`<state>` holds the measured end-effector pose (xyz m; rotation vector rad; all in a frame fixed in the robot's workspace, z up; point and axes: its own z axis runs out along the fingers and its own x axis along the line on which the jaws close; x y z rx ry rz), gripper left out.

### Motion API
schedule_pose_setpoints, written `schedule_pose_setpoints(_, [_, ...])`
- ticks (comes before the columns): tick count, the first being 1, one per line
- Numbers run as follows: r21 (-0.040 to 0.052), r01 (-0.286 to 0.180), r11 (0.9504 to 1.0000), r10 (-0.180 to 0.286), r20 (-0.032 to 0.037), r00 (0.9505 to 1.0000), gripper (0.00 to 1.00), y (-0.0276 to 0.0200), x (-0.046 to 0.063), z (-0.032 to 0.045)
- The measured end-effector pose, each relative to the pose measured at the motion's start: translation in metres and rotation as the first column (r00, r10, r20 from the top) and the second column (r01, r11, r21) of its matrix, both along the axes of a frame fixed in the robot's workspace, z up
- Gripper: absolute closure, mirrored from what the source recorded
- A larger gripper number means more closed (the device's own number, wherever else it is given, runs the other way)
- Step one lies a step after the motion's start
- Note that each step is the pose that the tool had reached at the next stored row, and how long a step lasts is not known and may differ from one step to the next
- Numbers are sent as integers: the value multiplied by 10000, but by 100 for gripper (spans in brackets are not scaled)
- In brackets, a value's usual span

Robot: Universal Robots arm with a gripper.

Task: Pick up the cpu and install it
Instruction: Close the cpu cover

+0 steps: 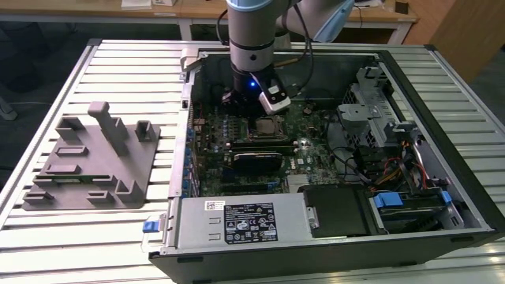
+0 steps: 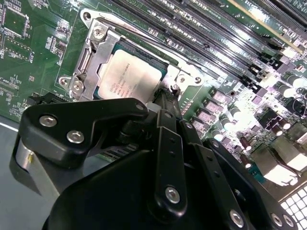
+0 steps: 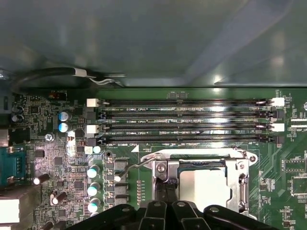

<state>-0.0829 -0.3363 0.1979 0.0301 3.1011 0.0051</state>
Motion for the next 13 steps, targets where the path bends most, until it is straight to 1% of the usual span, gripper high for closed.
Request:
schedule_pose_setpoints(4, [0,1,10000,-1,-2,10000,89,0,-2,1])
schedule_pose_setpoints(7, [-1,2,10000,-2,-5,10000,89,-1,-3,23])
schedule_pose_setpoints(10, [0,2,10000,-2,-2,10000,89,0,-3,58])
schedule_pose_setpoints(13, [0,1,10000,-1,-2,10000,89,0,-2,114])
